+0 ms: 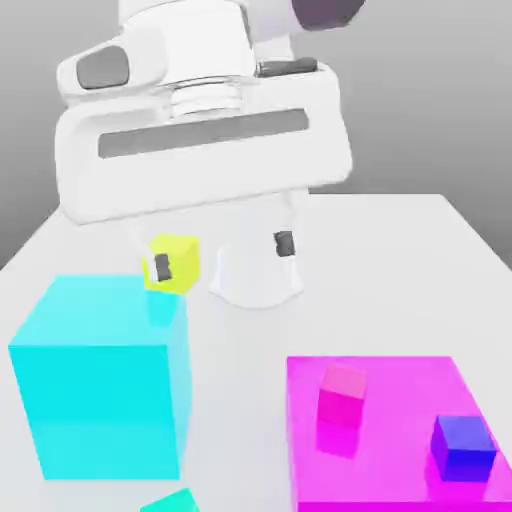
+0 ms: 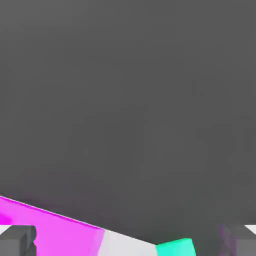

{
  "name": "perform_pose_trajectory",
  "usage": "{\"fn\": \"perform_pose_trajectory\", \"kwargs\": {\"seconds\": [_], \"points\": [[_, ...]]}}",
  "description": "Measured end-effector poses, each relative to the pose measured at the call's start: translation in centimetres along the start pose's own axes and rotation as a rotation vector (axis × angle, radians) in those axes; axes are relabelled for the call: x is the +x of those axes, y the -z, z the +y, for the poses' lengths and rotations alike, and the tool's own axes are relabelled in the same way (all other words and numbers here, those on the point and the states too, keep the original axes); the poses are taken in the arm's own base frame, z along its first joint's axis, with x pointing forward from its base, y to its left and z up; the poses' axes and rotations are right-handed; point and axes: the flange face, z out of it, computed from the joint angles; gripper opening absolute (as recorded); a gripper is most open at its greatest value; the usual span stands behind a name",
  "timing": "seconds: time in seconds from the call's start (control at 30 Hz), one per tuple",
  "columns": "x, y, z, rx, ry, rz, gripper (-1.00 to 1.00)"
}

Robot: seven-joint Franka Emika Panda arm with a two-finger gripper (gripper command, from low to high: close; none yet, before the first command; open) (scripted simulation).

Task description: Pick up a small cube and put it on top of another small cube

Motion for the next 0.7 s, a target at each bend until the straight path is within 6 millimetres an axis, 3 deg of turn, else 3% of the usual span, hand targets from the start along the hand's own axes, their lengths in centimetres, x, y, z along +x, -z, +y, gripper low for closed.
{"fn": "perform_pose_trajectory", "kwargs": {"seconds": [0.23,0.43,0.57,0.6,0.7], "points": [[-0.2,-10.8,3.9,-0.115,0.091,-0.114,0.0],[-1.3,-18.6,8.3,-0.233,0.181,-0.193,0.0],[-2.3,-24.3,10.3,-0.25,0.195,-0.202,0.0],[-2.5,-25.1,10.5,-0.25,0.195,-0.203,-1.0],[-2.5,-25.1,10.5,-0.25,0.194,-0.204,-1.0]]}}
